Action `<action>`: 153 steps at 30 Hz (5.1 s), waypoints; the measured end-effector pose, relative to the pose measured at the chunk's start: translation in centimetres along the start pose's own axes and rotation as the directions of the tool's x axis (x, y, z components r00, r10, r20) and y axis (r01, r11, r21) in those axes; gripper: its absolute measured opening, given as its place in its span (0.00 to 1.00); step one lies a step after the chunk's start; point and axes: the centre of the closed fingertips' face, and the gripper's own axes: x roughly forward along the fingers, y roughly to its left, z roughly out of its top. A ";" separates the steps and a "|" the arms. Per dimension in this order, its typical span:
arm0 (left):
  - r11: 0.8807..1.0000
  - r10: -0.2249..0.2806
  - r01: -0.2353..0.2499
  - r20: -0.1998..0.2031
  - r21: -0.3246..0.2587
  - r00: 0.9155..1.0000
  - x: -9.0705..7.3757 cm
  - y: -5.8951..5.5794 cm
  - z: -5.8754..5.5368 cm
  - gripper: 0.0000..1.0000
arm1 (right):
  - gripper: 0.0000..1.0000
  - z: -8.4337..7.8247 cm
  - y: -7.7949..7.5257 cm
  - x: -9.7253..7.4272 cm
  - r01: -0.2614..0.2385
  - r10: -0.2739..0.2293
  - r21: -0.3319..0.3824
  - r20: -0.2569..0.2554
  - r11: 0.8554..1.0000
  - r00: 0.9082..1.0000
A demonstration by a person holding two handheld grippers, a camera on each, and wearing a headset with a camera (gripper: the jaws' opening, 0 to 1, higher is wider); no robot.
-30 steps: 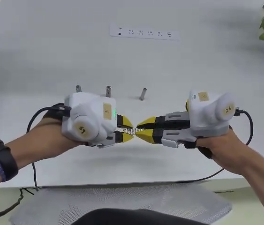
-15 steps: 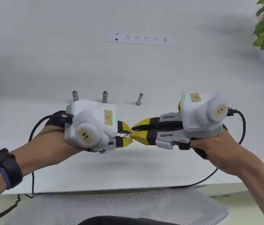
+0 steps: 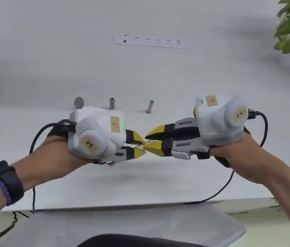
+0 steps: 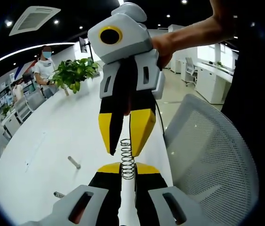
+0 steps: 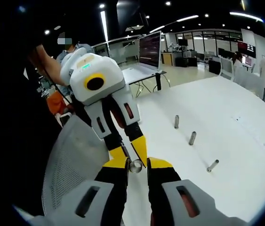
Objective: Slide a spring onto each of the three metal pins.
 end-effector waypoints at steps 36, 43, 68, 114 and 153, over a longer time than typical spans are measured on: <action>0.999 -0.033 0.033 0.010 0.020 0.999 0.7 -0.6 0.9 0.02 | 0.09 -2.0 0.8 -0.3 -0.118 0.014 -0.339 -0.295 0.933 0.956; 1.000 -0.028 0.028 0.012 0.013 1.000 0.8 -0.5 0.9 0.02 | 0.09 -2.0 0.7 -0.3 -0.112 0.006 -0.344 -0.295 0.932 0.956; 0.985 0.044 -0.039 0.025 -0.167 0.999 -1.0 0.5 -0.9 0.30 | 0.09 -3.7 -1.1 -1.2 -0.048 -0.047 -0.295 -0.307 0.954 0.951; 0.846 0.336 -0.330 -0.061 -0.418 0.940 -10.7 3.9 -7.1 0.54 | 0.09 -5.8 -11.8 -2.8 0.123 -0.189 -0.190 -0.379 0.974 0.906; 0.710 0.457 -0.467 -0.159 -0.528 0.875 -16.8 3.0 -11.9 0.83 | 0.09 -4.8 -17.5 -0.6 0.143 -0.199 -0.159 -0.427 0.977 0.882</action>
